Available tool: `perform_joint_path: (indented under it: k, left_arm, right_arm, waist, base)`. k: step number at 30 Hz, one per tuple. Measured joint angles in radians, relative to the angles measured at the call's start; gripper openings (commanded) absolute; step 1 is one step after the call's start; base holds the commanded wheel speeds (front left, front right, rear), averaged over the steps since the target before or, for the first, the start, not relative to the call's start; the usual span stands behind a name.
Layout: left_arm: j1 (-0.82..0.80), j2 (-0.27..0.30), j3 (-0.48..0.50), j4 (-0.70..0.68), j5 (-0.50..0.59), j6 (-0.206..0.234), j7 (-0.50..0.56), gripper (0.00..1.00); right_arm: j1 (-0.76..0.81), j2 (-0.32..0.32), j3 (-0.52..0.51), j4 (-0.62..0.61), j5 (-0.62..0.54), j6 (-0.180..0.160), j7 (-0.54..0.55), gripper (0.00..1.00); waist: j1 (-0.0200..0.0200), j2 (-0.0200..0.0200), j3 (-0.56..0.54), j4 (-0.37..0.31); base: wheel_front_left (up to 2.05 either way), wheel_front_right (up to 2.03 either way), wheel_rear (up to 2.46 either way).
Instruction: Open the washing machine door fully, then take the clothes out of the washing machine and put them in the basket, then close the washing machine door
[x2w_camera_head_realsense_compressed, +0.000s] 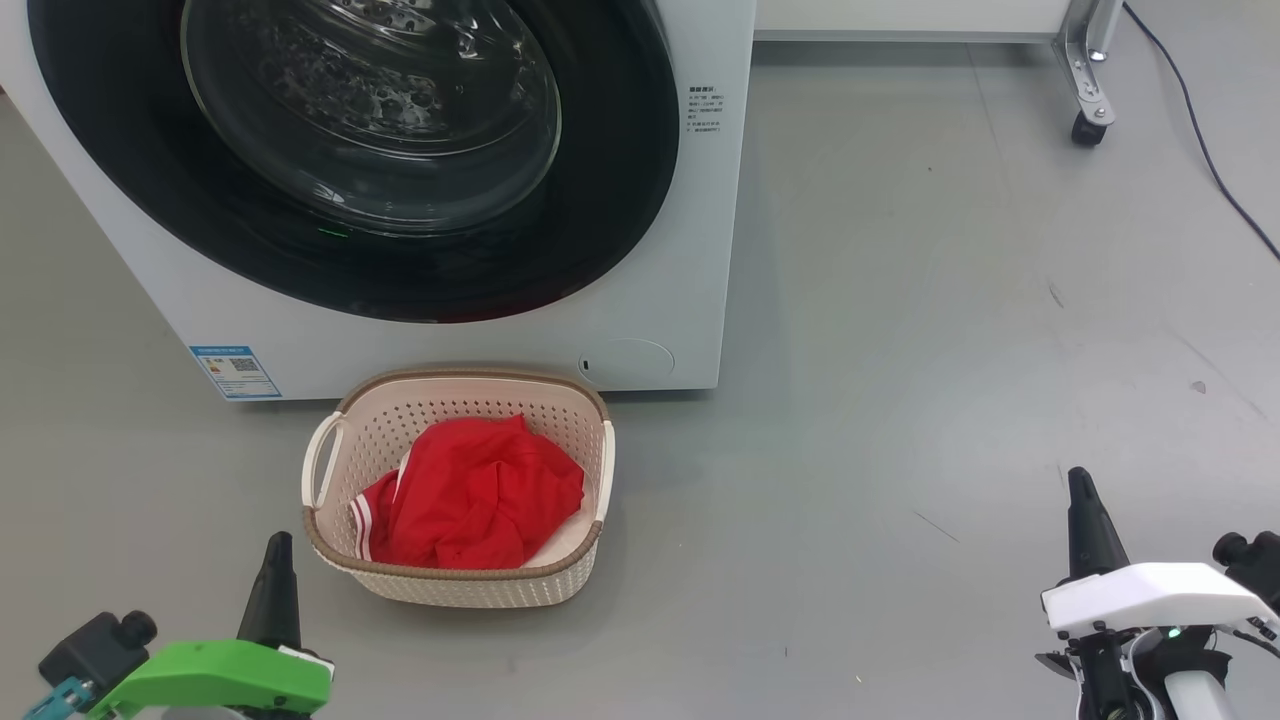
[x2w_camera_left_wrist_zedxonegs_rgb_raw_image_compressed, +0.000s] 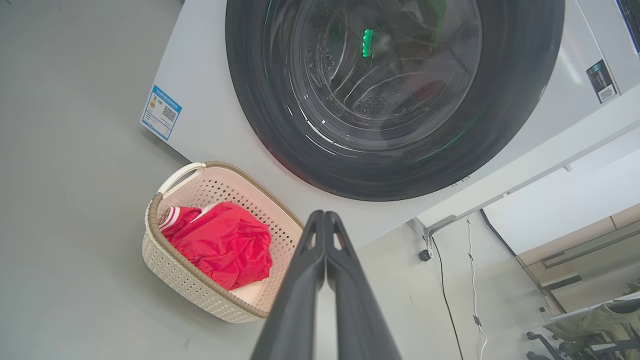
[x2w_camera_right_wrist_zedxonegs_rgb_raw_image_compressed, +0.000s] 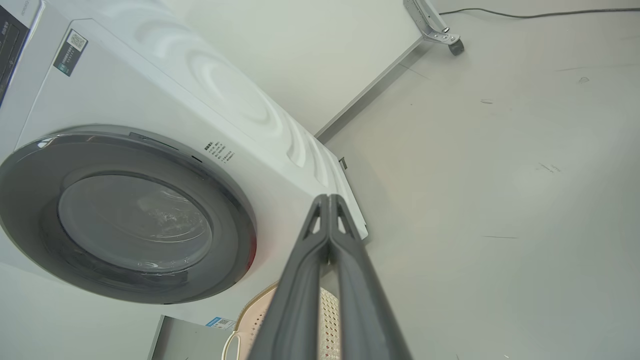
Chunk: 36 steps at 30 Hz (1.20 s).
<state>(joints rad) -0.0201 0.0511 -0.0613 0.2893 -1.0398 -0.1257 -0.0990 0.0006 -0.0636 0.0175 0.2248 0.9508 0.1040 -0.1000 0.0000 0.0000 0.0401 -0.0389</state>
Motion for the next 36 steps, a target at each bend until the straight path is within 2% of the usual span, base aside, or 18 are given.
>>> perform_joint_path:
  k: [36]
  left_arm:
    - [-0.014, 0.001, 0.066, -0.01, -0.382, 0.0, 0.117, 0.0]
  right_arm:
    - [-0.038, 0.0, -0.073, 0.035, 0.444, 0.009, 0.115, 0.0]
  waist:
    - [0.0, 0.0, -0.025, 0.026]
  base:
    - [0.0, 0.0, 0.0]
